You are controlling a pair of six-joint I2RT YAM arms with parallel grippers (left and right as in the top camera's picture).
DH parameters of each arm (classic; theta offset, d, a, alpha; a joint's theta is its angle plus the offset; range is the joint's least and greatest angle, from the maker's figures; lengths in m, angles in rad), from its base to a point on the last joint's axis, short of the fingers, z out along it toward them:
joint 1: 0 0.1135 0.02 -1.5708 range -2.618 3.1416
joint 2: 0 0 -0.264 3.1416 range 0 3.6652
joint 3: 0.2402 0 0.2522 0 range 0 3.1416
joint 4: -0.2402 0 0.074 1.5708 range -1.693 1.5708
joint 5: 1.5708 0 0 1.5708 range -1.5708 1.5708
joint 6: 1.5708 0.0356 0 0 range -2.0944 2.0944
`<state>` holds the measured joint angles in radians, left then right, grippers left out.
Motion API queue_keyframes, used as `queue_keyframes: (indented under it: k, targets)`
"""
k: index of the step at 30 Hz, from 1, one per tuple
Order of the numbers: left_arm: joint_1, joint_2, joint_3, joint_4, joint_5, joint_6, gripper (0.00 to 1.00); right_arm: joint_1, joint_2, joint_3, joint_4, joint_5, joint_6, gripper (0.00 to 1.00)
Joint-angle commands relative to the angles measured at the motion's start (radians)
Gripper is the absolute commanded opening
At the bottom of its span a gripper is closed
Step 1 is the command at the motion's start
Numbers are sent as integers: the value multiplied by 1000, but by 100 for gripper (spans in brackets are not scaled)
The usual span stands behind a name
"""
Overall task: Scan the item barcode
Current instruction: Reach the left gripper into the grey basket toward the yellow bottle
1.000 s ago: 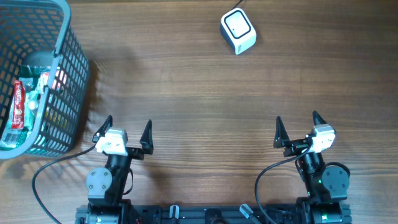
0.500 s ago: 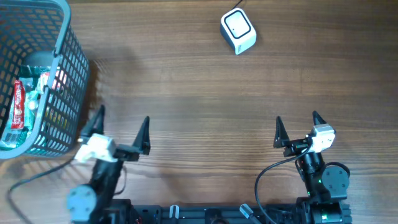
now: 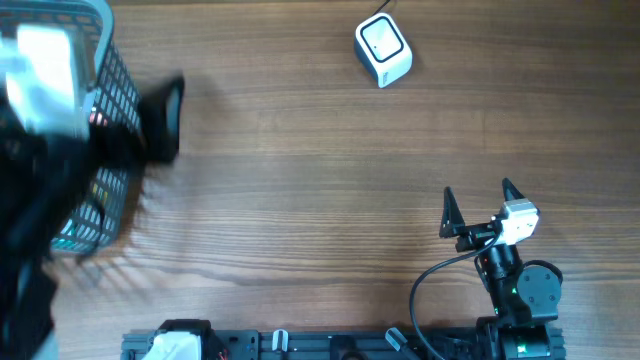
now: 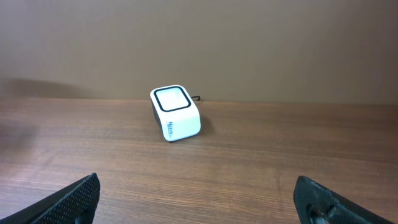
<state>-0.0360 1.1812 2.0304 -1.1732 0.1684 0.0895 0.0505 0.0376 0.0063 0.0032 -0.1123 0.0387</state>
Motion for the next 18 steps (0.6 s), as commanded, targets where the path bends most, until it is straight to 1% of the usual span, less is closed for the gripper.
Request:
queue_keyframes:
  k: [1,3,4,6,7,11,15,18]
  targets:
    - [7,112,79,14,-71,39,100,-4,-1,-1,4,-15,-12,100]
    - [13,136,79,-8,-166,41,100,-4,-1,-1,4,-15,-12,100]
    - [24,153,79,-29,-241,30,100,-4,-1,-1,4,-15,-12,100]
    - [72,187,79,-63,-362,-33,100,-4,-1,-1,4,-15,-12,100]
    - [101,200,79,-76,-382,-50,100,-4,-1,-1,4,-15,-11,100]
    - [263,259,79,-129,-376,-122,100,-4,-1,-1,4,-15,-11,100]
    - [414,321,69,-181,-318,-152,100,-4,-1,-1,4,-15,-11,100]
    - [481,356,34,-202,-315,-158,100,-4,-1,-1,4,-15,-11,100]
